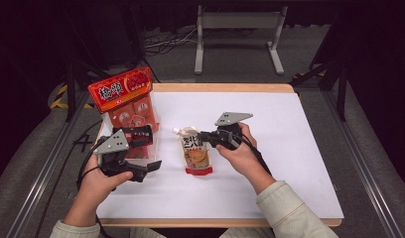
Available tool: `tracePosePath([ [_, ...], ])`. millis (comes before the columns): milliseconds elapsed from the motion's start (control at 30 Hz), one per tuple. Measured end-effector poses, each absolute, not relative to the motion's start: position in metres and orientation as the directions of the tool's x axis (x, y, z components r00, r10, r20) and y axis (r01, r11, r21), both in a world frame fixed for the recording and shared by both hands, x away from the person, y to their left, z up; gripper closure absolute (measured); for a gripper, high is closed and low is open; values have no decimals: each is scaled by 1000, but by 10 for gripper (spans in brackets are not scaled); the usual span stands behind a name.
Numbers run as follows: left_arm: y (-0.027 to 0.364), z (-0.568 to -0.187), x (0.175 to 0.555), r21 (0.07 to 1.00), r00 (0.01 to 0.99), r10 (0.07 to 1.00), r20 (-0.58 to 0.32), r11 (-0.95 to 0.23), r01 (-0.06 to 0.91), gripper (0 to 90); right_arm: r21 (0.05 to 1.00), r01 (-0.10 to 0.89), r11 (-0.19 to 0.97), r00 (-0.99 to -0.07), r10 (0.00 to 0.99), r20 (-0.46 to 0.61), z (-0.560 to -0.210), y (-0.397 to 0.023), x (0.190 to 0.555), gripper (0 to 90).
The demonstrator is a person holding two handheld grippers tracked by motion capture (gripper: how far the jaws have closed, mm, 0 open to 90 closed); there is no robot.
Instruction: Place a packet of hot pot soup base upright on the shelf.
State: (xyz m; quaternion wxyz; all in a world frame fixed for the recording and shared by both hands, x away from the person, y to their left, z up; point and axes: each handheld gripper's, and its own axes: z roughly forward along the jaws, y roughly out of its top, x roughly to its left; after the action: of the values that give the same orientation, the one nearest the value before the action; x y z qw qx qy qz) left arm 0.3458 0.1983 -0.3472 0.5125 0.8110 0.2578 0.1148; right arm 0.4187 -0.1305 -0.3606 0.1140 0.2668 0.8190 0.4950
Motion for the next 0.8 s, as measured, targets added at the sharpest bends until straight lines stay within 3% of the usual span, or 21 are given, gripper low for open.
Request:
tracePosePath([
  [800, 189, -361, 351, 907, 866, 480, -137, -291, 304, 112, 948, 160, 274, -910, 413, 34, -309, -135, 381, 892],
])
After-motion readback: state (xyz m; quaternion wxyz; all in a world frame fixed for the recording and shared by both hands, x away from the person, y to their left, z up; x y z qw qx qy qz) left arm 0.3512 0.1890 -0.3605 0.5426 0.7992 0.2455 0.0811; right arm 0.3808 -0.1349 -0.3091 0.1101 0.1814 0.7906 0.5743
